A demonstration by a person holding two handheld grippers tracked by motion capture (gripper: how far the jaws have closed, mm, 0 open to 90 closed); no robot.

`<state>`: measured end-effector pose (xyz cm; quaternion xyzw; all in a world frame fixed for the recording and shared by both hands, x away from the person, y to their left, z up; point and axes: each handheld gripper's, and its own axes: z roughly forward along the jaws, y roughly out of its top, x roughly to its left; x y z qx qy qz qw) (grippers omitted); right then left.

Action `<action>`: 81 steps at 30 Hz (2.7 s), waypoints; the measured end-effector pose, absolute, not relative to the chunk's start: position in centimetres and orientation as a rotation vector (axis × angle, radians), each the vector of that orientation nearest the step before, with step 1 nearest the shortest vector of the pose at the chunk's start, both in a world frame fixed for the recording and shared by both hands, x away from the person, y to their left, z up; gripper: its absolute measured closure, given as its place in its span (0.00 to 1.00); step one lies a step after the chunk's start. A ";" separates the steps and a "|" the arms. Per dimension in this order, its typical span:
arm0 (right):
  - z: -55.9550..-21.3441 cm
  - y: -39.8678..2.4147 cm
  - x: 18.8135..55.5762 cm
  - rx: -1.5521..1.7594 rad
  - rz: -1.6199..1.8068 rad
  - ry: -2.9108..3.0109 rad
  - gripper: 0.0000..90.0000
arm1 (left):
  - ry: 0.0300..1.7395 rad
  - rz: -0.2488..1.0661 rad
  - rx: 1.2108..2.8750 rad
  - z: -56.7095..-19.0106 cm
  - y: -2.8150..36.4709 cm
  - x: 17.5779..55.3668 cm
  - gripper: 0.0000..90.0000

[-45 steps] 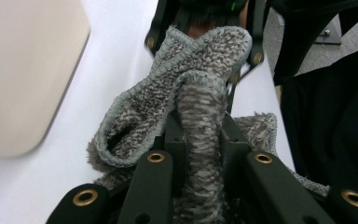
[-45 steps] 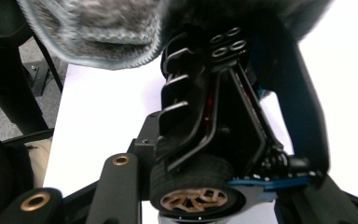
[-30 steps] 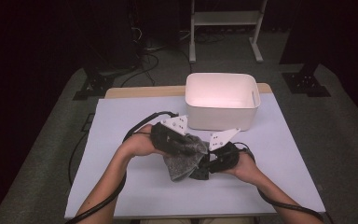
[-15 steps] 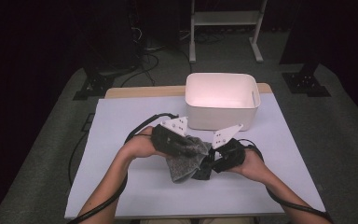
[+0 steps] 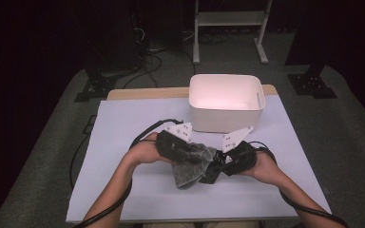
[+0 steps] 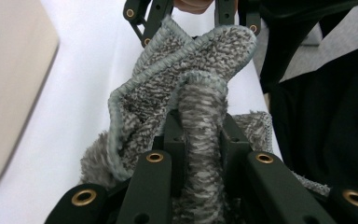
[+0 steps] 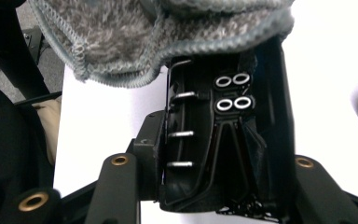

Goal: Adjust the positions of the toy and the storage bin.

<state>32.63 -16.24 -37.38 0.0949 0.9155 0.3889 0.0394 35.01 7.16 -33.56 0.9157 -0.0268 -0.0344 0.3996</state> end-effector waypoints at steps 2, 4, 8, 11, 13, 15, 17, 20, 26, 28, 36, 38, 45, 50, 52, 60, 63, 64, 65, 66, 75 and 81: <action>-37.4 -16.4 32.5 0.293 1.182 2.813 0.62 | -0.069 -0.100 2.309 -33.9 7.1 35.0 0.86; -37.4 -16.7 32.4 0.288 1.180 2.813 0.62 | -0.067 -0.107 2.315 -34.3 6.9 34.9 0.86; -37.4 -17.3 32.2 0.290 1.160 2.820 0.62 | -0.073 -0.134 2.330 -35.3 6.5 34.9 0.86; -37.5 -17.7 32.2 0.293 1.163 2.822 0.62 | -0.074 -0.150 2.325 -36.0 6.2 34.9 0.86; -37.6 -18.0 32.1 0.298 1.168 2.825 0.63 | -0.074 -0.158 2.325 -36.3 6.0 34.9 0.86; -37.6 -18.3 32.1 0.297 1.162 2.828 0.63 | -0.076 -0.167 2.321 -36.7 5.8 34.9 0.86; -37.6 -18.5 32.0 0.298 1.159 2.834 0.63 | -0.075 -0.177 2.317 -36.9 5.4 34.9 0.86; -37.7 -19.1 31.9 0.303 1.141 2.846 0.63 | -0.083 -0.183 2.330 -37.2 5.0 34.8 0.86; -37.8 -20.1 31.5 0.303 1.099 2.870 0.63 | -0.104 -0.198 2.327 -37.7 4.3 34.7 0.85; -37.9 -20.4 31.3 0.306 1.093 2.873 0.63 | -0.112 -0.197 2.326 -37.7 4.1 34.6 0.85; -38.6 -21.6 31.1 0.334 1.104 2.880 0.63 | -0.128 -0.197 2.331 -37.7 3.5 34.6 0.85; -38.8 -21.9 31.0 0.347 1.107 2.882 0.63 | -0.122 -0.208 2.334 -37.9 3.4 34.5 0.85; -40.5 -23.8 30.3 0.398 1.136 2.873 0.64 | -0.136 -0.220 2.345 -38.3 2.8 34.5 0.85; -42.0 -25.1 30.2 0.467 1.164 2.882 0.64 | -0.140 -0.217 2.353 -38.3 2.4 34.6 0.85; -42.5 -25.5 30.1 0.485 1.178 2.878 0.64 | -0.139 -0.215 2.359 -38.2 2.4 34.7 0.85; -44.6 -26.5 29.7 0.542 1.186 2.869 0.61 | -0.129 -0.218 2.388 -38.6 2.2 34.9 0.85; -44.8 -26.7 29.6 0.546 1.192 2.864 0.60 | -0.135 -0.224 2.394 -38.8 2.0 34.9 0.85; -44.7 -26.7 29.6 0.543 1.195 2.858 0.60 | -0.135 -0.224 2.395 -38.8 1.9 34.9 0.85; -44.6 -26.7 29.5 0.540 1.196 2.854 0.59 | -0.135 -0.223 2.397 -38.8 1.8 34.9 0.84; -44.5 -26.7 29.6 0.536 1.197 2.849 0.58 | -0.134 -0.220 2.398 -38.7 1.8 34.9 0.84; -43.7 -24.4 30.0 0.468 1.108 2.867 0.57 | -0.140 -0.217 2.396 -38.7 2.0 34.9 0.84; -43.6 -23.3 30.3 0.426 1.026 2.888 0.61 | -0.127 -0.208 2.403 -38.6 2.8 34.9 0.84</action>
